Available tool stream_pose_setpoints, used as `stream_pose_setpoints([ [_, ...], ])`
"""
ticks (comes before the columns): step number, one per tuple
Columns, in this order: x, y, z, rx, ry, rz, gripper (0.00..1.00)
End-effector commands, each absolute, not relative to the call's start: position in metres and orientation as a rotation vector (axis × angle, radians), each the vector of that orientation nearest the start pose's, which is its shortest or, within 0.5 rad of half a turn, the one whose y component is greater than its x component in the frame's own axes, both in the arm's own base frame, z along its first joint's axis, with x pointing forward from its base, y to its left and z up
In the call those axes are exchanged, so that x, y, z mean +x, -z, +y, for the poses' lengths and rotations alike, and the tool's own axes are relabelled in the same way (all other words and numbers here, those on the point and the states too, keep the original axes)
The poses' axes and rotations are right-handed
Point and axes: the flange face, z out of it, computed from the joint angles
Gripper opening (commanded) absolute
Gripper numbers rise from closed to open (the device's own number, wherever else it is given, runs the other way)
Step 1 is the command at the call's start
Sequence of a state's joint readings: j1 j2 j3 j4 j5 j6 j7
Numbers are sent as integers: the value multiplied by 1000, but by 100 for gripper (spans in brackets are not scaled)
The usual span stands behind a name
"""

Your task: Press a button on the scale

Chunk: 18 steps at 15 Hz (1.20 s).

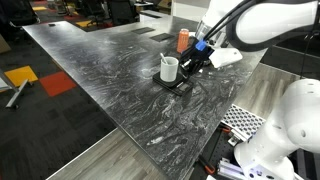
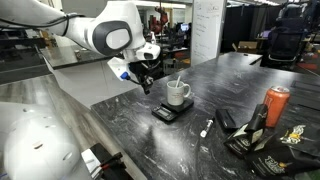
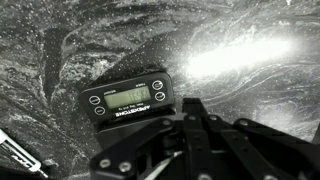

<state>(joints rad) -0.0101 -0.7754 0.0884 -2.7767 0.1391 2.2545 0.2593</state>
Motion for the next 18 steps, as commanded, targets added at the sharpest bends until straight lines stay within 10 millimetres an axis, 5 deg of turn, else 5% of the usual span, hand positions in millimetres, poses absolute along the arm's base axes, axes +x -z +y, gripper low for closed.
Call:
stream_pose_setpoints([
  [1,343,-427,17,-3030,306,482,0],
  [18,368,-372,7,-3029,206,516,0],
])
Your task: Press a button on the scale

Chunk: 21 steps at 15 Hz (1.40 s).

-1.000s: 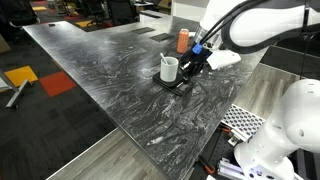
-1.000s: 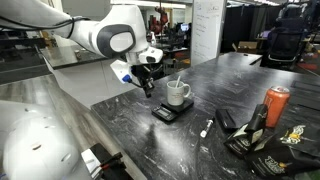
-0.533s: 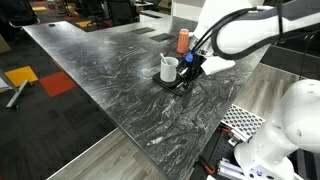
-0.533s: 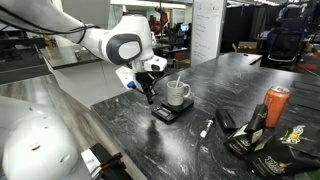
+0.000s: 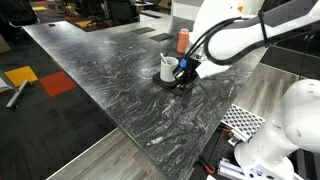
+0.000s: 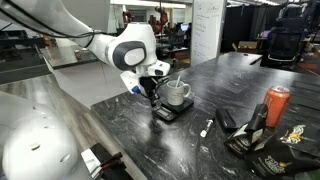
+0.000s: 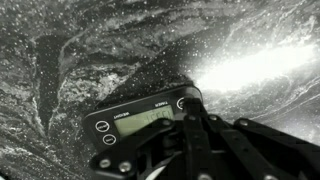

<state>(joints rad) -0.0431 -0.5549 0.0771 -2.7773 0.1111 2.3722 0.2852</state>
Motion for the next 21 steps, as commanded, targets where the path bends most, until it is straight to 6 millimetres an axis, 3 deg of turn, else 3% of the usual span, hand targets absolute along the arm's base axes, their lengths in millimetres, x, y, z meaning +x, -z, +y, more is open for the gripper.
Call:
stream_pose_setpoints([
  [1,368,-369,6,-3032,196,516,0],
  [13,368,-351,3,-3016,85,536,0],
  [21,371,-354,5,-2992,85,550,0],
])
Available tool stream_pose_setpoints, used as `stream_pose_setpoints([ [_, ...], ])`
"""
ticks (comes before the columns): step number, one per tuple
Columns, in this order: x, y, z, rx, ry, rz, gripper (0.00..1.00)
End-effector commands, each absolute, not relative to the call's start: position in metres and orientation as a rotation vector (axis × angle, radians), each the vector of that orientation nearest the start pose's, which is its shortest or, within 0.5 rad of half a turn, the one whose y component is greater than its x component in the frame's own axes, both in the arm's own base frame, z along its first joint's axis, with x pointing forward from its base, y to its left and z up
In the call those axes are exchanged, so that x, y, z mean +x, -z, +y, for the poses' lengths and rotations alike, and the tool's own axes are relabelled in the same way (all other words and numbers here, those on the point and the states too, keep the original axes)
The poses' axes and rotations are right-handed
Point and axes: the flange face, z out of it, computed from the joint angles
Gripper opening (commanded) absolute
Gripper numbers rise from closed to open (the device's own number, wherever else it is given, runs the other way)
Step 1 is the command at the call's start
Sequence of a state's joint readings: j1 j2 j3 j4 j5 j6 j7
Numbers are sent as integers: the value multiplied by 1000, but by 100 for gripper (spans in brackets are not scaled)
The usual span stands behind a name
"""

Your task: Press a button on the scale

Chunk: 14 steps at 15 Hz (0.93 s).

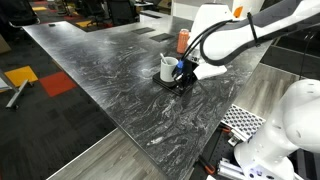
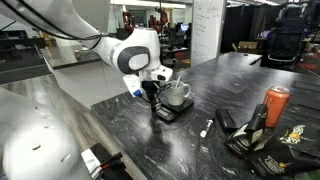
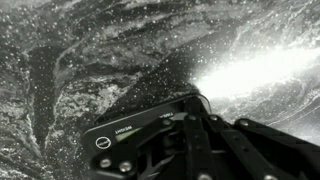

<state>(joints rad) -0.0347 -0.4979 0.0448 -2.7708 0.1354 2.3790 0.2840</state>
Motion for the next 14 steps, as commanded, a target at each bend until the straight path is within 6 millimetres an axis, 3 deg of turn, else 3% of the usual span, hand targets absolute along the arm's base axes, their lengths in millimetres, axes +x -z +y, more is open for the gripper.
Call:
stream_pose_setpoints([
  [1,371,-360,8,-2992,111,539,0],
  [9,362,-402,43,-3067,234,399,0],
  [14,357,-419,52,-3084,237,343,0],
])
